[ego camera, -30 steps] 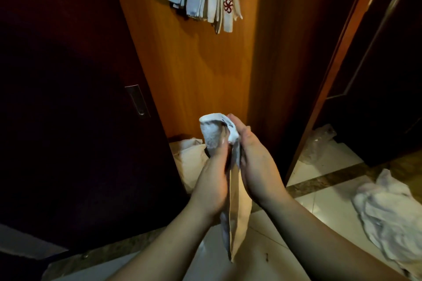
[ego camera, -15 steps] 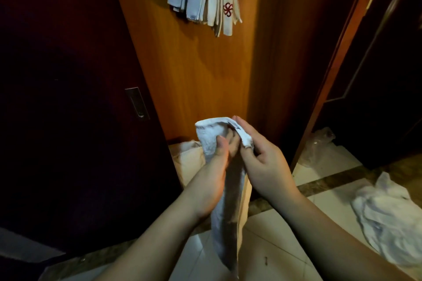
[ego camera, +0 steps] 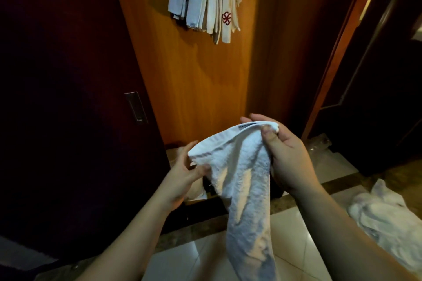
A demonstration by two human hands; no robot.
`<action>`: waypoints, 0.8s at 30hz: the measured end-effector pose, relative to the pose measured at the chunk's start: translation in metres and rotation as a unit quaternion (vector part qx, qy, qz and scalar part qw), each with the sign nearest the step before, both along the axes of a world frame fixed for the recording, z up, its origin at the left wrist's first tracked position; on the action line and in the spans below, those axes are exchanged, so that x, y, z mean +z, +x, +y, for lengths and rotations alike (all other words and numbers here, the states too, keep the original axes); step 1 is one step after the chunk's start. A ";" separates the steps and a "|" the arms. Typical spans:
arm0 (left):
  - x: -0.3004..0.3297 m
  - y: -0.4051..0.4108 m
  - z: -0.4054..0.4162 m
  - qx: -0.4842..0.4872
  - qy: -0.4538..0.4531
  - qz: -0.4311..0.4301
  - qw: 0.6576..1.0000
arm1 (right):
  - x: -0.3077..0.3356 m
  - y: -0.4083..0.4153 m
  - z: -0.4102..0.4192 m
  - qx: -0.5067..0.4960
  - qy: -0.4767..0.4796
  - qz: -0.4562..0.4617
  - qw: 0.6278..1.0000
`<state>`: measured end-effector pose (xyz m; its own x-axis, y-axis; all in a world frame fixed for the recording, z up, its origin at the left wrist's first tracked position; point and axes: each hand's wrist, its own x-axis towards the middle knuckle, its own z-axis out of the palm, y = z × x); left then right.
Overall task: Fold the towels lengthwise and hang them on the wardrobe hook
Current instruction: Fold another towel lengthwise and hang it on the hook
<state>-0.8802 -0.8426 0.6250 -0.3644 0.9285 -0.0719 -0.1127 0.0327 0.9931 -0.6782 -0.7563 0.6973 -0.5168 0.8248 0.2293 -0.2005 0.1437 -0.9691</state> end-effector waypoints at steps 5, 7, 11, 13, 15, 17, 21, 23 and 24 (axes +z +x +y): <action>0.022 0.003 0.005 0.048 0.062 0.016 0.997 | 0.009 0.016 0.006 -0.003 0.022 -0.006 1.000; 0.041 -0.004 0.005 0.060 0.094 -0.005 0.994 | 0.012 0.026 0.011 -0.031 0.041 -0.029 0.998; 0.081 -0.002 -0.002 0.042 0.120 0.008 0.992 | 0.011 0.038 0.019 -0.060 0.081 -0.060 0.993; 0.094 0.002 -0.004 0.044 0.127 0.007 0.991 | 0.012 0.037 0.020 -0.070 0.090 -0.061 0.992; 0.102 0.004 -0.006 0.063 0.140 0.002 0.988 | 0.012 0.035 0.020 -0.076 0.101 -0.055 0.990; 0.106 0.005 -0.006 0.102 0.161 0.042 0.981 | 0.012 0.031 0.018 -0.096 0.113 -0.051 0.988; 0.099 0.018 -0.007 0.211 0.180 0.130 0.952 | 0.006 0.013 0.004 -0.159 0.146 -0.024 0.976; 0.093 0.024 -0.008 0.251 0.196 0.134 0.939 | 0.000 0.005 -0.003 -0.174 0.160 -0.009 0.972; 0.090 0.024 -0.008 0.263 0.206 0.138 0.932 | -0.003 0.002 -0.006 -0.182 0.163 -0.001 0.970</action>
